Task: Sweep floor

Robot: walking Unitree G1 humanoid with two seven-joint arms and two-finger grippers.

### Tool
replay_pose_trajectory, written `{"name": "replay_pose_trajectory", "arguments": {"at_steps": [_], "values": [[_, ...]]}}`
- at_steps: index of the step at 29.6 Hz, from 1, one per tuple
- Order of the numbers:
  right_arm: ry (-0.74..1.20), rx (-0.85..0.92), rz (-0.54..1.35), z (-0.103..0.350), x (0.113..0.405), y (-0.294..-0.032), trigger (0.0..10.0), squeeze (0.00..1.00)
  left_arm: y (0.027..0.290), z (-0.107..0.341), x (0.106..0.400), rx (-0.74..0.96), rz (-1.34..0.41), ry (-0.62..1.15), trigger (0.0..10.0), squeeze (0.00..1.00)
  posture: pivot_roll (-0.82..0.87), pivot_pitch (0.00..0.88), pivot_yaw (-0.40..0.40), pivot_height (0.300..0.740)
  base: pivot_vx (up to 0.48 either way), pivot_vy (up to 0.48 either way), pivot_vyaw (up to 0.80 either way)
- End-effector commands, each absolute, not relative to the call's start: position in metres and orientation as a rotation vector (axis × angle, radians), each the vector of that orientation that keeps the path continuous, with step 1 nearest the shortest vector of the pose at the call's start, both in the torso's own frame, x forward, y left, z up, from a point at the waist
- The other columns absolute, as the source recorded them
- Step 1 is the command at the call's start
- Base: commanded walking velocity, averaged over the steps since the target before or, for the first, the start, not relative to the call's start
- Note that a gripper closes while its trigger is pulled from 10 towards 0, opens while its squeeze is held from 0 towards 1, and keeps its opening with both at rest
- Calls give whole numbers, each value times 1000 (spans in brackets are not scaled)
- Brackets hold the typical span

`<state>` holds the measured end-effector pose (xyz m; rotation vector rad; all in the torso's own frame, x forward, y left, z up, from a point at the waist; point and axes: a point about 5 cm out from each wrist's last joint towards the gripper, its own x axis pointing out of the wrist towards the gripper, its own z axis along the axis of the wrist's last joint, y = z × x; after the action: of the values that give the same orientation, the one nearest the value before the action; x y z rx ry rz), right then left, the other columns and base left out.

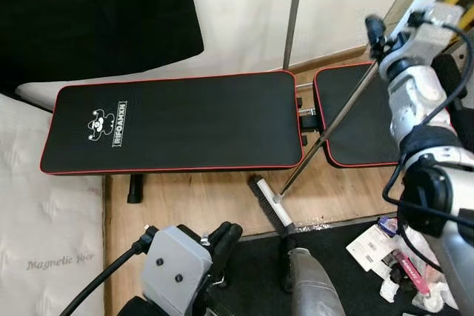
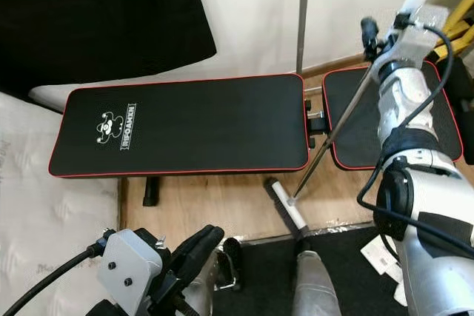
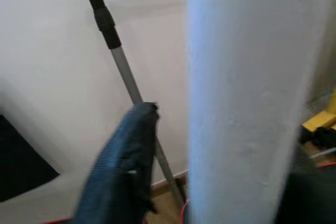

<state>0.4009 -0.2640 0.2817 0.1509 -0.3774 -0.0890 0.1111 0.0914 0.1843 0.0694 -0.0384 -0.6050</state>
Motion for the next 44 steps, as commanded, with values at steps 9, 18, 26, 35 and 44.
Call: {"name": "replay_pose_trajectory", "arguments": {"at_steps": [9, 18, 26, 35, 44], "values": [[-354, 176, -75, 269, 401, -262, 0, 0, 95, 183, 114, 76, -523, -20, 10000, 0, 187, 421, 57, 740, 0, 0, 0], [-370, 82, 8, 264, 398, -255, 0, 0, 98, 181, 131, 94, -505, -21, 10000, 0, 128, 353, 37, 740, 0, 0, 0], [-386, -6, 107, 275, 394, -240, 0, 0, 104, 170, 154, 98, -482, -38, 10000, 0, 68, 277, 35, 740, 0, 0, 0], [-271, 26, 186, 273, 389, -212, 9176, 0, 111, 161, 177, 133, -440, -55, 10000, 0, 35, 182, 29, 740, 0, 0, 0], [-137, 159, 157, 250, 376, -198, 10000, 0, 115, 154, 192, 135, -430, -68, 10000, 0, 14, 134, 26, 740, 0, 0, 0]]}}
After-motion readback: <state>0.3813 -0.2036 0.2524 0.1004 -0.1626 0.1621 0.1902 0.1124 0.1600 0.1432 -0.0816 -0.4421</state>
